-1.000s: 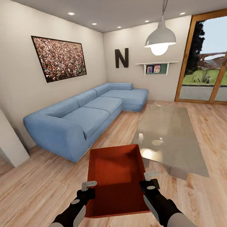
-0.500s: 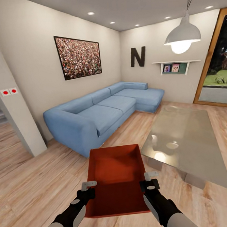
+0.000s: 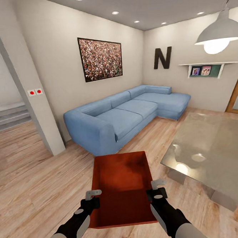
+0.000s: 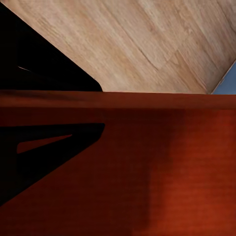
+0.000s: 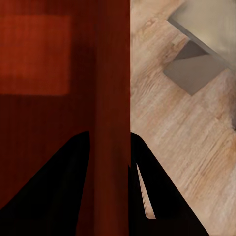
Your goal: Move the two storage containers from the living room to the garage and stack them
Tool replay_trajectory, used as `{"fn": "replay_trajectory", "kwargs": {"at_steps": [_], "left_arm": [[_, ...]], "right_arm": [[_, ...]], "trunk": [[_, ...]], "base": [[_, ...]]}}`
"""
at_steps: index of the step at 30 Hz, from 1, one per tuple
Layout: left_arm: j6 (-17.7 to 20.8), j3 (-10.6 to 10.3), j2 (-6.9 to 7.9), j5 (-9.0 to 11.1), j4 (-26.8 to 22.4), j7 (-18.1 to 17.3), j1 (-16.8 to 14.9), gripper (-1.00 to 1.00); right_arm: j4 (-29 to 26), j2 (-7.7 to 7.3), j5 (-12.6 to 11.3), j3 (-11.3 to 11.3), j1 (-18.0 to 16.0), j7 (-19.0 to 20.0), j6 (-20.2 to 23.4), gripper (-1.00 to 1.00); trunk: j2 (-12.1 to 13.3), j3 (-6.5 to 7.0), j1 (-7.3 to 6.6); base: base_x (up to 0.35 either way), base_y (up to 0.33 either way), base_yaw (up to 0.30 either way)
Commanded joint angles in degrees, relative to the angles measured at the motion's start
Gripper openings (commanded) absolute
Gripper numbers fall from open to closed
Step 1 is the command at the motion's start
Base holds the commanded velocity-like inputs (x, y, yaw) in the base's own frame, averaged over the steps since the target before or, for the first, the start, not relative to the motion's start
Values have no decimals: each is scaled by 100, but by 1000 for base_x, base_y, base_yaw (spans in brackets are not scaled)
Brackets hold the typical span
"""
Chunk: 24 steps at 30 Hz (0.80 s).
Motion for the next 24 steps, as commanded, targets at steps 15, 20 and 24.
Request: {"fn": "replay_trajectory", "kwargs": {"at_steps": [15, 20, 24], "left_arm": [[-22, -37, -4, 36, 8, 65, -7, -100], [-24, -39, -4, 36, 7, 65, -7, -100], [-23, -37, -5, 36, 8, 65, -7, -100]], "right_arm": [[-14, 18, -43, 18, -1, 141, 26, -100], [-13, 18, -42, 18, -1, 141, 26, -100], [-13, 18, -42, 18, -1, 141, 26, -100]], "trunk": [[-4, -6, 0], [-4, -6, 0], [-4, -6, 0]], "base": [[0, 0, 277], [0, 0, 277], [0, 0, 277]]}}
